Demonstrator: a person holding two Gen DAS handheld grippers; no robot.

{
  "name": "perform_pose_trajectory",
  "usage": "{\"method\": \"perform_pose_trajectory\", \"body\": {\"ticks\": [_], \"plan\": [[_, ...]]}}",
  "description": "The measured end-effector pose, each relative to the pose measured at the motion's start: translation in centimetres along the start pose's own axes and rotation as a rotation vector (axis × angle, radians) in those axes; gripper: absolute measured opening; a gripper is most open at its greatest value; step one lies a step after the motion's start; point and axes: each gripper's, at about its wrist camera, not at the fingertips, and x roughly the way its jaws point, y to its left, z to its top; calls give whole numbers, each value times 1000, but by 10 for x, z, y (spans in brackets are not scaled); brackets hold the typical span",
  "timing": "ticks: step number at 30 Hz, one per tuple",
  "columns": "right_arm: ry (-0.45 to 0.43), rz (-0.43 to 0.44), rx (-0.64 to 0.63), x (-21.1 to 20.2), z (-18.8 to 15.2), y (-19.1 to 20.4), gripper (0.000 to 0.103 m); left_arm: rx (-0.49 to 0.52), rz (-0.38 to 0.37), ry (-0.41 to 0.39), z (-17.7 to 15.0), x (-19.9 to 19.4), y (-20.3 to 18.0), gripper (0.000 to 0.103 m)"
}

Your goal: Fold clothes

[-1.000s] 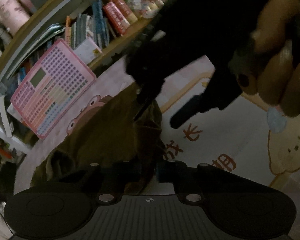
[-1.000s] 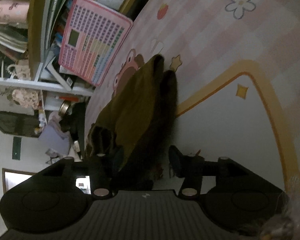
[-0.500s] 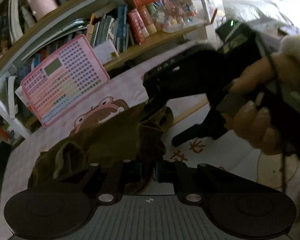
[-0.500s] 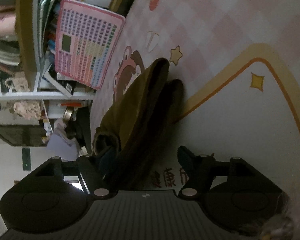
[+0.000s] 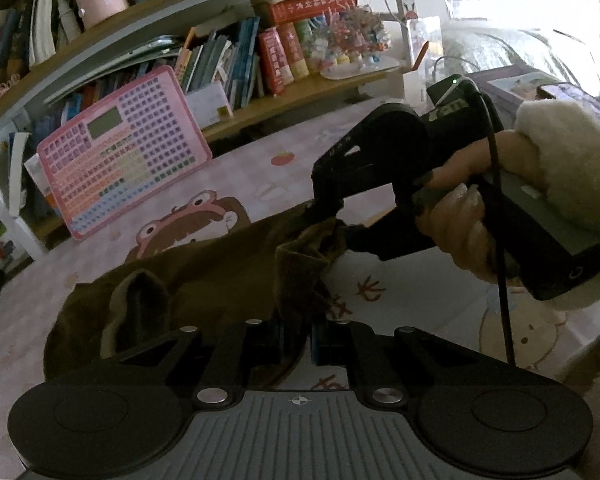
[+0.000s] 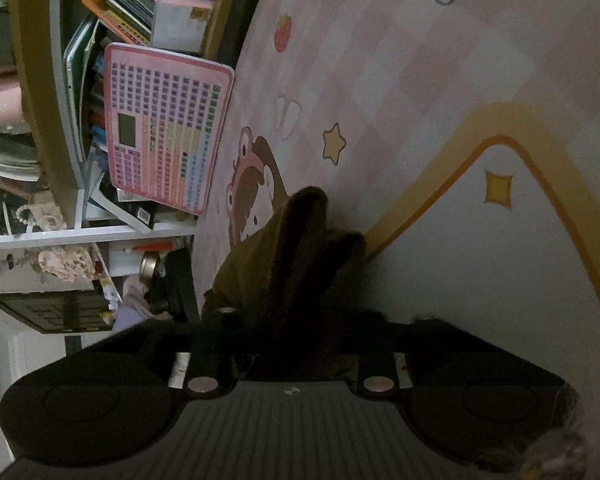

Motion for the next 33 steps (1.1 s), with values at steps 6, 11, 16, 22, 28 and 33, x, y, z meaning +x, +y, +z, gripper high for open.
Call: {"method": "perform_pose_trajectory", "body": {"ticks": [6, 11, 16, 22, 28, 33], "plan": [[-82, 5, -98, -26, 7, 13, 10, -23, -101, -56, 11, 2, -7, 10], [-175, -2, -129, -59, 16, 18, 10, -33, -202, -119, 22, 3, -19, 10], [-218, -35, -113, -81, 20, 10, 10, -30, -255, -138, 25, 5, -26, 10], [-229, -32, -145, -85, 16, 21, 10, -55, -263, -170, 24, -1, -17, 10], [-214, 18, -209, -74, 10, 54, 10, -139, -266, -229, 21, -19, 11, 10], [-201, 60, -268, -57, -2, 89, 10, -211, -276, -281, 11, -34, 42, 10]]}}
